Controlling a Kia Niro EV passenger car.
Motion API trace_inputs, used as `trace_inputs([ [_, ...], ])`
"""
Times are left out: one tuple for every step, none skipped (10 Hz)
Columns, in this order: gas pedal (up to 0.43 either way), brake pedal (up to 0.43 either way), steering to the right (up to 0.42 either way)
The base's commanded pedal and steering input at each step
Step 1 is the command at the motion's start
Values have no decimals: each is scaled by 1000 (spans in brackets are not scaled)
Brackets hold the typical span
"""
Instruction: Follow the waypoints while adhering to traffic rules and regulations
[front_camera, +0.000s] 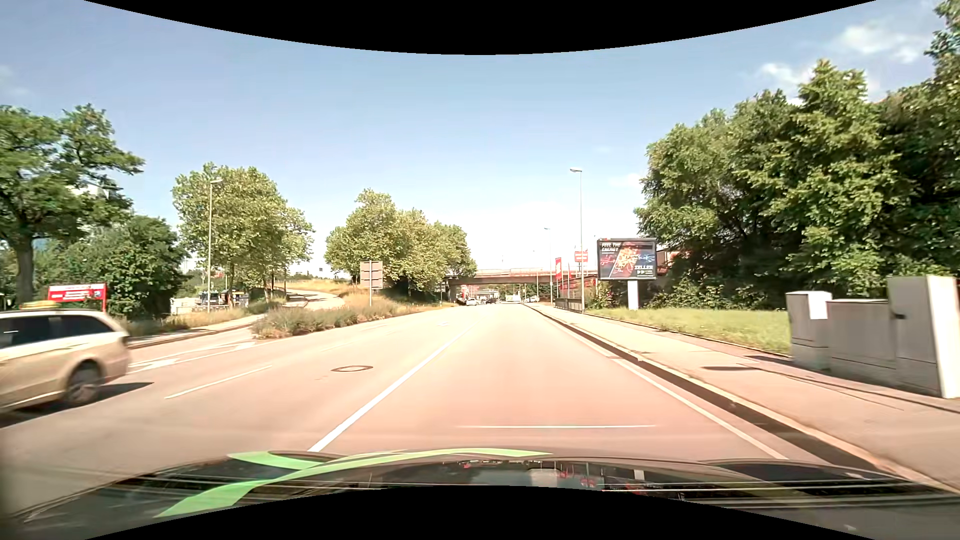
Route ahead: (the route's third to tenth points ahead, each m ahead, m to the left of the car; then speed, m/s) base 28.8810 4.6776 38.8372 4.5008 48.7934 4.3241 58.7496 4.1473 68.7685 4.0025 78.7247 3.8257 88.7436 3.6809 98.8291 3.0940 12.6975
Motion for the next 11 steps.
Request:
trace_inputs([
  [248,0,-2],
  [248,0,-2],
  [248,0,-2],
  [248,0,-3],
  [248,0,-3],
  [248,0,-3],
  [248,0,-3],
  [248,0,-3],
  [248,0,-3],
  [248,0,-3],
  [248,0,-3],
])
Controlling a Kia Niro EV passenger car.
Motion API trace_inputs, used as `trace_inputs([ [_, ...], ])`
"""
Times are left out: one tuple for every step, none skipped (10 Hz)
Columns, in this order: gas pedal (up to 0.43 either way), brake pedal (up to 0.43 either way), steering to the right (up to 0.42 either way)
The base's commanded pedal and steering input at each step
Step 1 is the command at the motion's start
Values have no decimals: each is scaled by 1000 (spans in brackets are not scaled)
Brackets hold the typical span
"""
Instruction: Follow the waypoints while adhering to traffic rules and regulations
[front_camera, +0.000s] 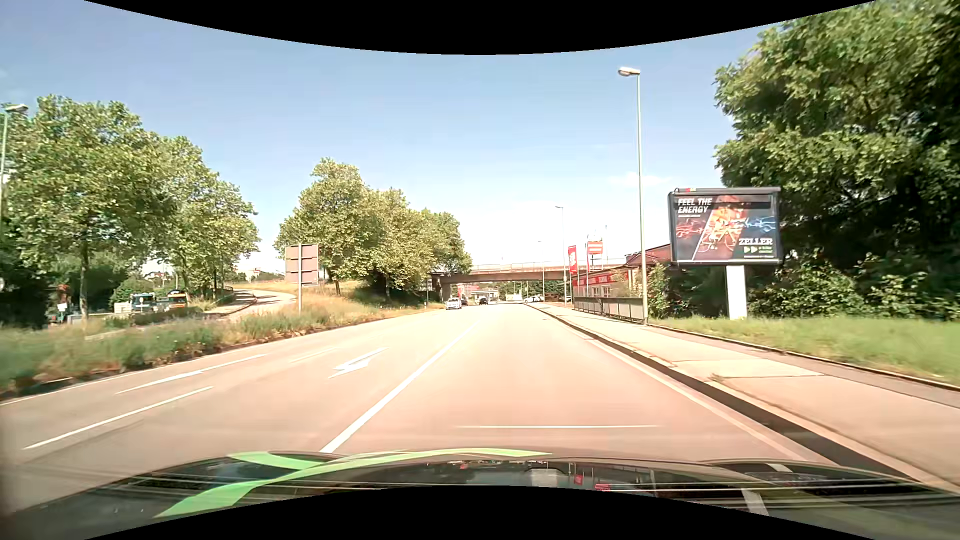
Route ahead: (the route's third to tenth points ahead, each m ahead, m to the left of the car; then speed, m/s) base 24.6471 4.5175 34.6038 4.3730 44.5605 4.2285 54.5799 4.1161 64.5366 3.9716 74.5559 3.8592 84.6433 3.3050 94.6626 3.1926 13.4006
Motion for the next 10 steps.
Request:
trace_inputs([
  [248,0,-1],
  [248,0,0],
  [248,0,0],
  [248,0,0],
  [248,0,0],
  [248,0,0],
  [248,0,0],
  [248,0,0],
  [248,0,0],
  [248,0,0],
])
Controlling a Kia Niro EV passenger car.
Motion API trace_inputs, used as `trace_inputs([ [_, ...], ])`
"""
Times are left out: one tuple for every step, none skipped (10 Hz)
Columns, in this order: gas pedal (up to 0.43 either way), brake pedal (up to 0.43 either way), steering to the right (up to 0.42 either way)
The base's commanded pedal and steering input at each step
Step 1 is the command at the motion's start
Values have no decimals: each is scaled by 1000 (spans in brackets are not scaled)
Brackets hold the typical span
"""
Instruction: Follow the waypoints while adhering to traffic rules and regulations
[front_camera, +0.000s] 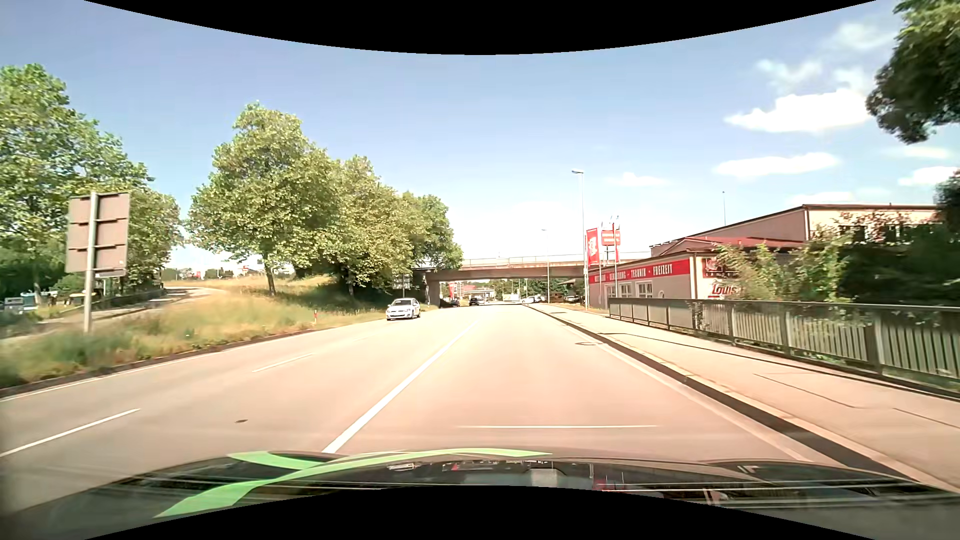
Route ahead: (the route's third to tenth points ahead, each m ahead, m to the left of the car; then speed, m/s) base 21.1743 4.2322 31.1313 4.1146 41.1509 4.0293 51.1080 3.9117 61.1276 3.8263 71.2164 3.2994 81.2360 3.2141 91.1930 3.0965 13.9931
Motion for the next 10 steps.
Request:
trace_inputs([
  [248,0,0],
  [248,0,-1],
  [248,0,-1],
  [248,0,-1],
  [248,0,-1],
  [248,0,-1],
  [248,0,-1],
  [248,0,-1],
  [248,0,-1],
  [248,0,-1],
])
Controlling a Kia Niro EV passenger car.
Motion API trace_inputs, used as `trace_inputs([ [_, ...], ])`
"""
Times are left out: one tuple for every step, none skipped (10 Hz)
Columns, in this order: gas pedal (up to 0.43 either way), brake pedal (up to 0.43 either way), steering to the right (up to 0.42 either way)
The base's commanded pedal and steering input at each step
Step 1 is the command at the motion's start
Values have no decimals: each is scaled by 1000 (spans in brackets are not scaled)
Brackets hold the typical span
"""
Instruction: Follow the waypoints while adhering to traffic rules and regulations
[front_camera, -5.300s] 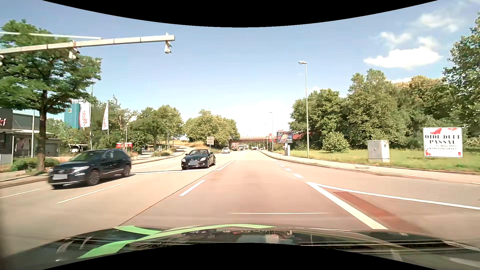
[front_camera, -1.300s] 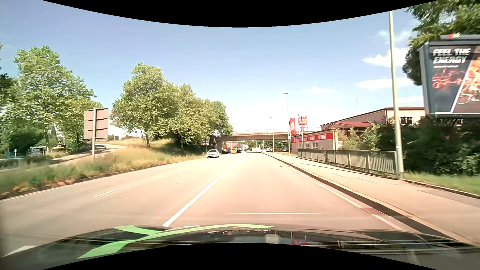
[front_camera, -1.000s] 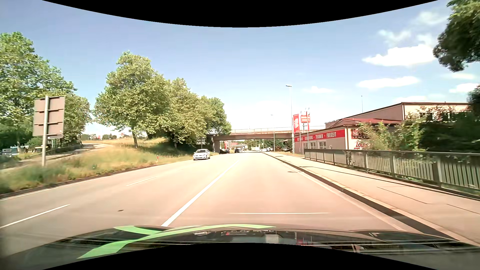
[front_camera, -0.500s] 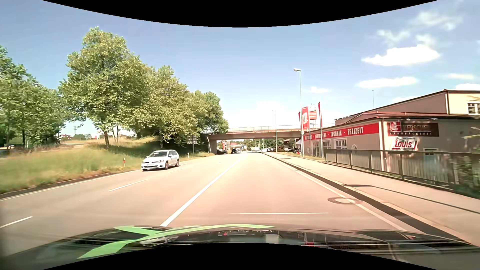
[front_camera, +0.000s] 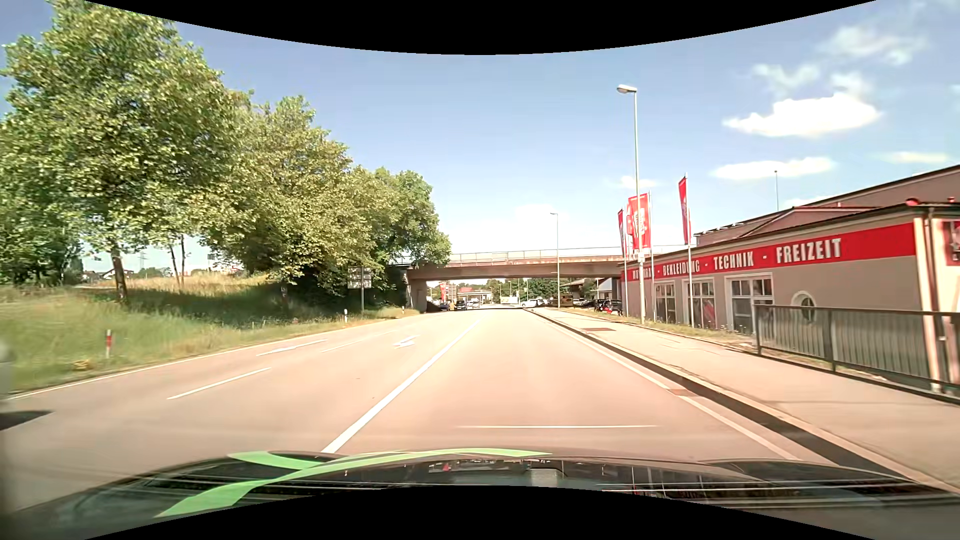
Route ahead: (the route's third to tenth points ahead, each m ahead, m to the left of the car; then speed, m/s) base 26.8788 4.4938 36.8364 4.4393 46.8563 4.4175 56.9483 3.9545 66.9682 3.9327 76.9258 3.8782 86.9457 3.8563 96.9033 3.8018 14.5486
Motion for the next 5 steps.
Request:
trace_inputs([
  [248,0,-1],
  [260,0,-1],
  [260,0,-1],
  [260,0,-1],
  [260,0,-1],
])
